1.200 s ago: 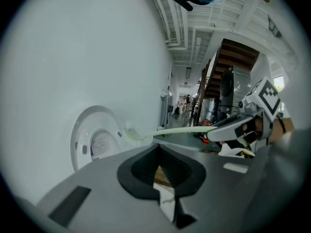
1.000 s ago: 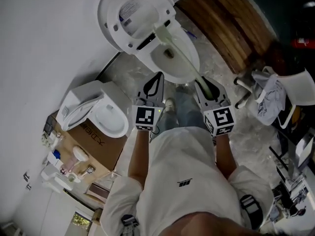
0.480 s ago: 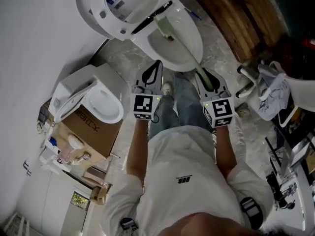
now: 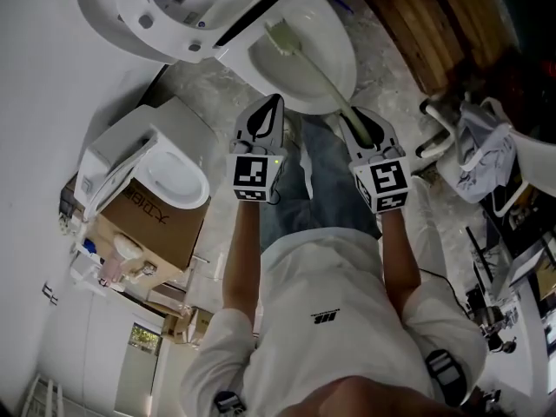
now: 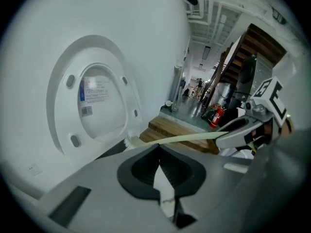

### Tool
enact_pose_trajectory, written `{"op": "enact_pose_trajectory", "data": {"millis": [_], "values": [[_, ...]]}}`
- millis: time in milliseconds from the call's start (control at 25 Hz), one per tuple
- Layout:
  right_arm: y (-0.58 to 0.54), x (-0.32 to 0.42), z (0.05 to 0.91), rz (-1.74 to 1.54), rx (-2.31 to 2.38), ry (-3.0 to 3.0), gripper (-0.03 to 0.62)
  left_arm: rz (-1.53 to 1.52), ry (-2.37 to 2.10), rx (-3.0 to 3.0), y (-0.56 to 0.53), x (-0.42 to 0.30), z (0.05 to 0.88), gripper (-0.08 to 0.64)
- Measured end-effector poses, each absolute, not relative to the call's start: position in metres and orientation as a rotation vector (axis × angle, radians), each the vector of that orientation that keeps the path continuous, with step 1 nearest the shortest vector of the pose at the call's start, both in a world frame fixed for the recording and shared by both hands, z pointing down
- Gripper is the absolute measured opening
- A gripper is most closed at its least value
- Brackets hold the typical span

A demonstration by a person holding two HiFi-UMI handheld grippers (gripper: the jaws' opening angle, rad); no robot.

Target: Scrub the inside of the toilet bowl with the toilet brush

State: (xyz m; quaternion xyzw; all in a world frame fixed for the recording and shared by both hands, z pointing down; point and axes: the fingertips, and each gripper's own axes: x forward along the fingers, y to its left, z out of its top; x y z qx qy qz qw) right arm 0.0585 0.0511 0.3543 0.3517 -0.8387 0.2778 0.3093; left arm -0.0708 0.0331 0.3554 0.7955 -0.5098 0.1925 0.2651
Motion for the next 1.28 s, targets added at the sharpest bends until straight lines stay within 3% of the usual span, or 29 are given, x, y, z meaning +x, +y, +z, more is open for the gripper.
{"op": "enact_pose_trajectory", "data": {"millis": [1280], "values": [[0.109,0.065,0.527,0.909,0.902,-2.008,0.087,0.615,-1.160,2.037,0.082,-0.051,0.524,0.009]]}}
